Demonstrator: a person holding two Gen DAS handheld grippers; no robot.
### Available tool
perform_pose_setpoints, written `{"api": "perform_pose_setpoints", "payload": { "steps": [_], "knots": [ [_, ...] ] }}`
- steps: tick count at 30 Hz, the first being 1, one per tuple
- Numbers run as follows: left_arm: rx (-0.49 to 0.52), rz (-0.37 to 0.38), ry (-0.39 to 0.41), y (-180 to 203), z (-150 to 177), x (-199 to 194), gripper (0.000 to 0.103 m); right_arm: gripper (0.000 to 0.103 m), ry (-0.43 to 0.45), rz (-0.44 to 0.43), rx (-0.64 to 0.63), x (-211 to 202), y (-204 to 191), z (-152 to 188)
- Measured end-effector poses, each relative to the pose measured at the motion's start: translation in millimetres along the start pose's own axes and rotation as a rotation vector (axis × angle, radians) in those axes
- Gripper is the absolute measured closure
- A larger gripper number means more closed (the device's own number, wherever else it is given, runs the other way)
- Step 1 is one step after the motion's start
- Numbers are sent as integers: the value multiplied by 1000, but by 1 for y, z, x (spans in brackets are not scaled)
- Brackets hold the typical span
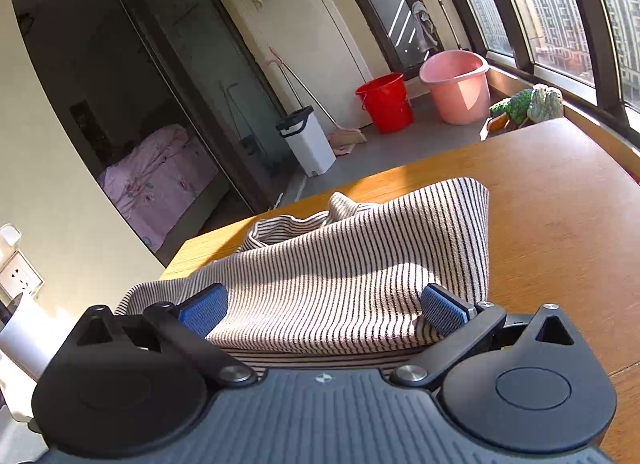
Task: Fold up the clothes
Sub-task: 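Lower the hem onto the sweater body and open the right tool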
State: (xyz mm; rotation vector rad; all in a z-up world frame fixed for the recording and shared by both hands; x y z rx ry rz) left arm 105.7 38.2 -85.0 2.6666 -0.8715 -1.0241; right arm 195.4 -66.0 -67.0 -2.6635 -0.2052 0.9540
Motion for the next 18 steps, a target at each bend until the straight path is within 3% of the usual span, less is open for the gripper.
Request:
{"api": "perform_pose_setpoints", "payload": {
  "steps": [5,9,10,11,12,14,18],
  "knots": [
    [-9,-16,-8,-2,-7,-5,0,0,57,-4,-42,-10,-3,9],
    [12,-106,121,-13,-49,-25,2,0,73,-31,-7,-13,1,9],
    [18,-130,155,-15,-60,-30,5,0,76,-39,4,-13,3,9],
    [22,-173,163,-22,-71,-29,14,0,79,-47,15,-14,4,10],
    [9,-202,145,-31,-80,-21,21,0,82,-54,24,-15,6,10],
    [-27,-247,99,-52,-95,-3,25,0,91,-58,32,-16,7,11],
    [-98,-256,-12,-84,-110,40,28,0,98,-62,37,-17,8,11]
  ]
}}
Point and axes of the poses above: each gripper's, at about its wrist camera, not at the fingertips, and x roughly the way its jaws point, y to its right, z to its underside, the point moved 4 cm from there along x, roughly the way its jaws point, and after that the axes turned 12 degrees about z, right-handed, at the moved point
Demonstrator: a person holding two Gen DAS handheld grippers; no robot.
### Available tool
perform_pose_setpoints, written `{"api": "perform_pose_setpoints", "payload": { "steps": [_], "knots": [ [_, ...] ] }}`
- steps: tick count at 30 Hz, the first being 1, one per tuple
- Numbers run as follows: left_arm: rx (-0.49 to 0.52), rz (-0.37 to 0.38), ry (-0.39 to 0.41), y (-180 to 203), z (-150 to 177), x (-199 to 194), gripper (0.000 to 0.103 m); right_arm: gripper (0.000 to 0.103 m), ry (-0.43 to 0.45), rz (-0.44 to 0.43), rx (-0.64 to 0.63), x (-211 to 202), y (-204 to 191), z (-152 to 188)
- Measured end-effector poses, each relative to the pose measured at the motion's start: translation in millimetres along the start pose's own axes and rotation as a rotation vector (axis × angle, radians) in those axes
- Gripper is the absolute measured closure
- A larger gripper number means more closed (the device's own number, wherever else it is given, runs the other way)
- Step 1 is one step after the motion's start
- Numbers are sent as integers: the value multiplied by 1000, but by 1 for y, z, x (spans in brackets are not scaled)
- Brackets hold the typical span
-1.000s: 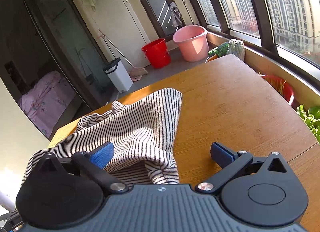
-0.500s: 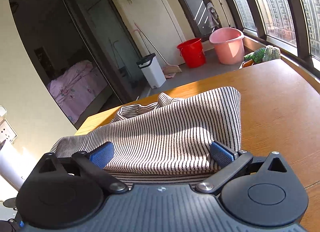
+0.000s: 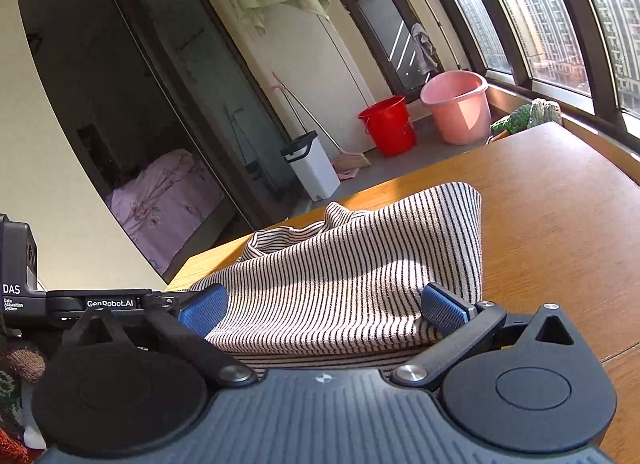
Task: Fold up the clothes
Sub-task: 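Lower the hem onto the sweater body and open the right tool, then grasp a sleeve cuff with the left tool and lift it up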
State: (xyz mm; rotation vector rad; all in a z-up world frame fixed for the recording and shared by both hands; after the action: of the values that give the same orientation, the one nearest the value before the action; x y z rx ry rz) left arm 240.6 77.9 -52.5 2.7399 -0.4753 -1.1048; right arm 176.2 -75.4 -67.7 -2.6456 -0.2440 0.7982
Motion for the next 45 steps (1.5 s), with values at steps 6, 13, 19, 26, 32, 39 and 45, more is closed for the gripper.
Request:
{"api": "perform_pose_setpoints", "payload": {
  "steps": [6,13,19,26,32,39,45],
  "knots": [
    [84,-60,30,1,6,15,53,0,11,-6,9,0,2,0],
    [195,-70,80,21,2,7,93,0,16,-12,15,-1,5,0],
    [251,-68,135,28,-10,3,96,0,15,-12,13,-1,3,1],
    [306,-114,134,19,-17,15,95,0,2,-23,6,1,3,1],
    [231,-114,101,-2,-8,18,85,0,-23,-5,-39,6,-4,1],
    [60,-118,166,-36,13,-64,57,0,-26,-7,-41,7,-5,1],
    [214,-137,95,-40,78,-155,37,0,-30,-15,-37,8,-4,1]
  ]
}}
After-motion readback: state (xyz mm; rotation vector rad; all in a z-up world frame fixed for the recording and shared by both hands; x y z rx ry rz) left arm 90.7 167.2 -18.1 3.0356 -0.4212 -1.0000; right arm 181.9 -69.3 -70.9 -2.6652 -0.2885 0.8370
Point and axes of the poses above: each gripper's, at about its wrist camera, not at the fingertips, and x roughly the way its jaws point, y to its right, z to its underside, the point moved 4 cm from there along x, roughly the way its jaws point, and after that the axes turned 12 degrees about z, right-handed, at the moved point
